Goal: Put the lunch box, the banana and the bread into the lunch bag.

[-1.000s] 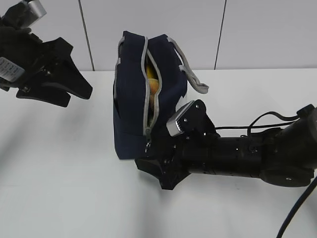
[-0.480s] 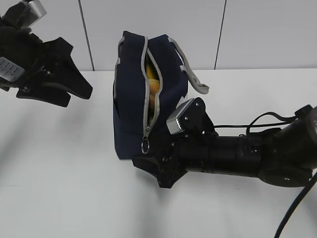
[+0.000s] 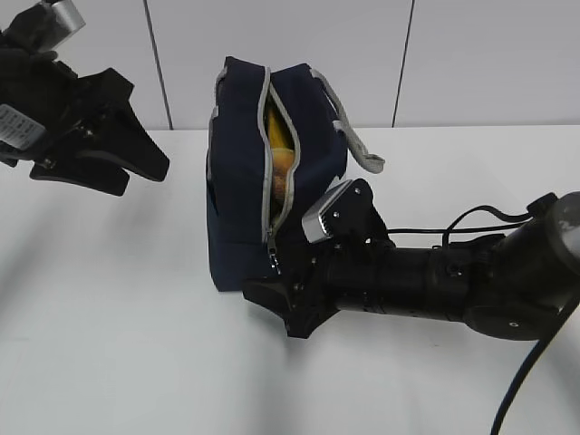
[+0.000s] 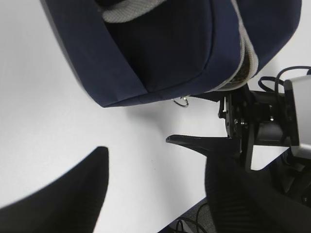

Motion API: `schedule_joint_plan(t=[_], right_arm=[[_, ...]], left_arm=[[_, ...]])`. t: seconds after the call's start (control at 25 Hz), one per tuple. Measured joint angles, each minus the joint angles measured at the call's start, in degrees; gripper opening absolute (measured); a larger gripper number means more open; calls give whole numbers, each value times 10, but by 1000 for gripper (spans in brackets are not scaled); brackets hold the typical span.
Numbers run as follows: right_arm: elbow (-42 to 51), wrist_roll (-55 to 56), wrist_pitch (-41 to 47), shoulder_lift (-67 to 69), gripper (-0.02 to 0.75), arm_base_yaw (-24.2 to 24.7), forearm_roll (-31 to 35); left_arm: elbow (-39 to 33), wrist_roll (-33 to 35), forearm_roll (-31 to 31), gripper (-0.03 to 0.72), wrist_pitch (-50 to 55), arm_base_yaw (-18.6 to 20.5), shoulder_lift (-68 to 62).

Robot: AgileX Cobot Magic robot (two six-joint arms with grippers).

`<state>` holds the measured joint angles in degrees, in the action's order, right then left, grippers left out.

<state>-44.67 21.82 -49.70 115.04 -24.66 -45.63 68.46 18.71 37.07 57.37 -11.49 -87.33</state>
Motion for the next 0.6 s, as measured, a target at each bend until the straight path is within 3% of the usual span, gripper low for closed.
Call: schedule_joint_plan(t=[0.12, 0.4, 0.6], right_arm=[[-4, 0, 0, 0, 449, 0, 1], [-4, -17, 25, 0, 194, 0, 45], [-4, -24, 33, 0, 151, 0, 53]], left_arm=[[0, 0, 0, 434, 0, 0, 0], [0, 0, 0, 434, 0, 0, 0], [0, 0, 0, 434, 0, 0, 0]])
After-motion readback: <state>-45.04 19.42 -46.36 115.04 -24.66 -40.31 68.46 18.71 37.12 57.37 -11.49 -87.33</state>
